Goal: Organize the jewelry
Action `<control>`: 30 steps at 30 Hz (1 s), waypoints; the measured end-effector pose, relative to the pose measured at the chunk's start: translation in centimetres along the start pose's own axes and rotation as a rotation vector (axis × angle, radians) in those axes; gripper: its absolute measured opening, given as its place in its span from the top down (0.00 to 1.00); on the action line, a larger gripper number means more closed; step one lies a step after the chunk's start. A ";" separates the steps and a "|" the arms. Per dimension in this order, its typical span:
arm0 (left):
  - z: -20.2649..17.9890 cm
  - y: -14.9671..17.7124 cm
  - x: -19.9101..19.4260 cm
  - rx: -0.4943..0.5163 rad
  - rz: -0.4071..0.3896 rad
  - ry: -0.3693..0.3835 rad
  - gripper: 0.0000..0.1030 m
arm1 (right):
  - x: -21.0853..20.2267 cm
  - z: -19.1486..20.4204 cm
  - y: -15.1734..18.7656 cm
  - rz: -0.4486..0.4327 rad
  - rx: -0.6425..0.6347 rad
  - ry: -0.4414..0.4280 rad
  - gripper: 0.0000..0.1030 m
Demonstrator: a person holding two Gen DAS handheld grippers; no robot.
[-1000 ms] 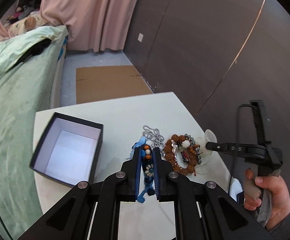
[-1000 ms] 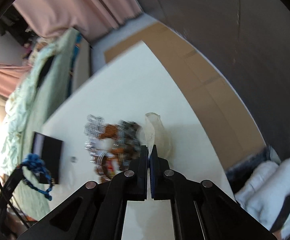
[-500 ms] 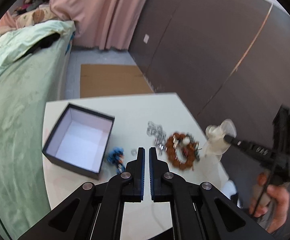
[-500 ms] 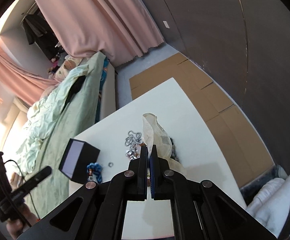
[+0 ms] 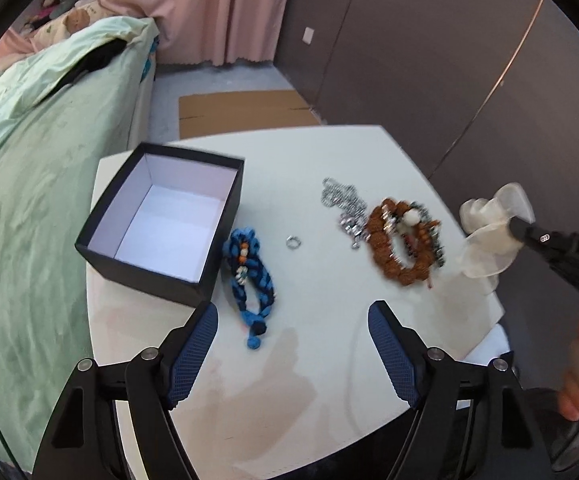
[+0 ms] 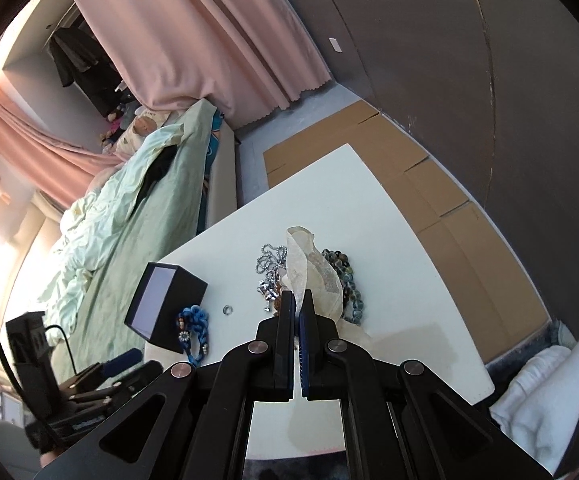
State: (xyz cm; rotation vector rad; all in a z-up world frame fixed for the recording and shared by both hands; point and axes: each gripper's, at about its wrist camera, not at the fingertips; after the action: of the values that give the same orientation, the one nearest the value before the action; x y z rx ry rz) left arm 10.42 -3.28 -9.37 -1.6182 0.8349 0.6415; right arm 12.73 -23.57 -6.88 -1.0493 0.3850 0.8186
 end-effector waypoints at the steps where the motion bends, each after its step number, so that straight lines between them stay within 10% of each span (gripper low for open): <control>1: 0.0 0.1 0.4 0.004 0.011 -0.015 0.24 | 0.0 -0.1 0.0 0.000 0.002 -0.002 0.97; 15: 0.0 2.7 5.9 0.100 0.071 -0.194 0.50 | -0.3 0.0 0.0 -0.001 -0.014 -0.016 0.97; 19: -0.1 2.8 5.7 0.113 0.052 -0.190 0.91 | -0.3 0.1 0.1 -0.001 -0.024 -0.017 0.97; 30: -1.3 1.4 1.8 0.100 -0.065 -0.116 0.91 | -0.7 1.1 0.3 -0.029 -0.019 -0.058 0.96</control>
State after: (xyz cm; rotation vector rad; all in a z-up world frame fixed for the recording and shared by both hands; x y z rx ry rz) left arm 10.33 -5.02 -11.31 -1.4973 0.7161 0.6320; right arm 11.92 -22.76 -6.11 -1.0441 0.3128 0.8267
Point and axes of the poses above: each gripper's, at about its wrist camera, not at the fingertips, and x roughly the way its jaws point, z to its left, y to its underside, and after that the axes turned 6 degrees about -z, right-handed
